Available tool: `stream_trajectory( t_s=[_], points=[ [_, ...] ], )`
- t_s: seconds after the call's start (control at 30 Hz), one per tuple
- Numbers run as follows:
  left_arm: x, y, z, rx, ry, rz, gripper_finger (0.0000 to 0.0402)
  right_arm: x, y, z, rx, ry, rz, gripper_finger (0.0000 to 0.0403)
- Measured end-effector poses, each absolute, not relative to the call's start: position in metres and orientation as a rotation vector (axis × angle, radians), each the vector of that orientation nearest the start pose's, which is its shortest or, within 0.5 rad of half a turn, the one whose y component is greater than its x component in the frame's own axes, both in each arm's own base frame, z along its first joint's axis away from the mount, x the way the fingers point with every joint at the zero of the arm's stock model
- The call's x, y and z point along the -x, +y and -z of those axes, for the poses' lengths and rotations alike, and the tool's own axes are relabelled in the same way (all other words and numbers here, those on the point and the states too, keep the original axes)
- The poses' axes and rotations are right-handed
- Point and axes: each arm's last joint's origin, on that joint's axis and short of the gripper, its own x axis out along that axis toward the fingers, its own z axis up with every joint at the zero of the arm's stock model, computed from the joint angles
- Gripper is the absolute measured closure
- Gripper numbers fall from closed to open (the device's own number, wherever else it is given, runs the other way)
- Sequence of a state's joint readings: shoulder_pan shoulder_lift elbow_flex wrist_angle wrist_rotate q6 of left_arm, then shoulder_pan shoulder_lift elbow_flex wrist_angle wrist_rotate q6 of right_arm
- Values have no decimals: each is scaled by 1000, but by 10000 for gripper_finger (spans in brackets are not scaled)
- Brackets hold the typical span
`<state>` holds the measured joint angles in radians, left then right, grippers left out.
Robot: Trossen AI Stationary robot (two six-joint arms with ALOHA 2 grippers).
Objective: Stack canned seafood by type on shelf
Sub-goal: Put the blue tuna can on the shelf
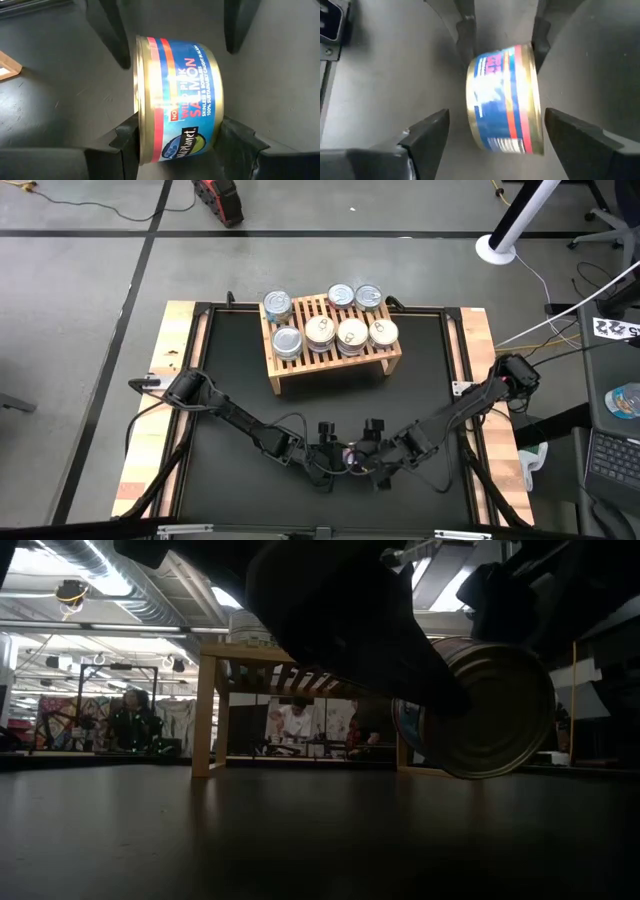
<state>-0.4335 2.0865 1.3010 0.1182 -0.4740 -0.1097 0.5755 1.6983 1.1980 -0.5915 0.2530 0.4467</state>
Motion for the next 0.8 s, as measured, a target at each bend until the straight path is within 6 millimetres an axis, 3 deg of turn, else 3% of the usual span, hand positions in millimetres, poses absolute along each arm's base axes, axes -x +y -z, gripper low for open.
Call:
stream_trajectory(
  t_s=[0.33, 0.67, 0.8],
  points=[
    [-406, -174, -147, -167, 570, -41, 204, -295, 181, -207, 121, 1022, -45, 88],
    [-406, -174, -147, -204, 571, -29, 203, -295, 182, -207, 118, 1022, -62, 225],
    [-406, -175, -148, -241, 565, -22, 188, -294, 181, -211, 109, 1017, -59, 233]
  ],
)
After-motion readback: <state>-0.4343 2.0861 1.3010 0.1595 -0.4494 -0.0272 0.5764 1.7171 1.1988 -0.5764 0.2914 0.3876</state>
